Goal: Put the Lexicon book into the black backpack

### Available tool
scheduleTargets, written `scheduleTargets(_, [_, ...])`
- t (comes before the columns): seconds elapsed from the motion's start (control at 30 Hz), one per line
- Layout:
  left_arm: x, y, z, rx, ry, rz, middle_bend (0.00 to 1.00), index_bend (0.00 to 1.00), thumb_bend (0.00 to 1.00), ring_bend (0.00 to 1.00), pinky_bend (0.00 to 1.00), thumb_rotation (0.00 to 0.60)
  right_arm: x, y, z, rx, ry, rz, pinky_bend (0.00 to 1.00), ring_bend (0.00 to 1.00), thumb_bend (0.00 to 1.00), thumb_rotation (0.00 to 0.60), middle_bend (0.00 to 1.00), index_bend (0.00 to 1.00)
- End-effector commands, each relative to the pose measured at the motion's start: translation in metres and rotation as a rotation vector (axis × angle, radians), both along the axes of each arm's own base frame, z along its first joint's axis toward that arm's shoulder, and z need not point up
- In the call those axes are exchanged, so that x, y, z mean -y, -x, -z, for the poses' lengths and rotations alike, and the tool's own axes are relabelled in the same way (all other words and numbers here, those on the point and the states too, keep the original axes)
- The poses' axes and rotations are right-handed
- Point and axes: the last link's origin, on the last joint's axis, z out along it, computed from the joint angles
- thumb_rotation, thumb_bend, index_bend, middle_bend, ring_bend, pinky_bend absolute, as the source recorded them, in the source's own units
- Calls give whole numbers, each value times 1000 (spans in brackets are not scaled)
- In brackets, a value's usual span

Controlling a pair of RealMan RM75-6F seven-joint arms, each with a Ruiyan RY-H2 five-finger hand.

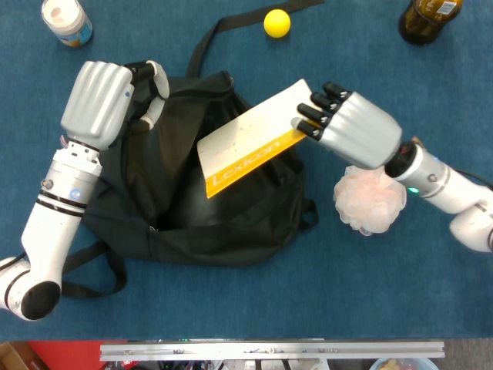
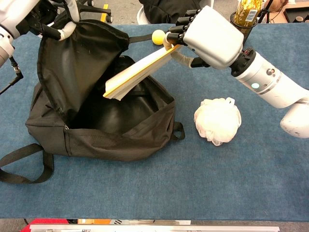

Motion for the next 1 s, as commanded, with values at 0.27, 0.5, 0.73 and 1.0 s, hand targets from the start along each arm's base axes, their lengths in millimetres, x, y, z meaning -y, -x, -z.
scheduleTargets(0.27, [-4,4,-8,14,4,-17,908,782,580,906,1000,600,6,-28,26,-22,-6,-37,597,585,442,600,806,892])
scheduleTargets(0.5, [-5,7,-10,22,13,-27,908,781,581,906,1000,600,5,-44,49,-70,-23,-53,597,585,442,600,806,892])
scheduleTargets(0.73, [-4,7,-11,26,23,-35,908,781,580,906,1000,600,10,-63,59,-58,-15,-47,598,585,442,600,806,892])
scheduleTargets(1.0, [-5,6,-13,29,24,-35,908,780,581,906,1000,600,7,-79,73,-58,-38,-46,597,585,442,600,806,892])
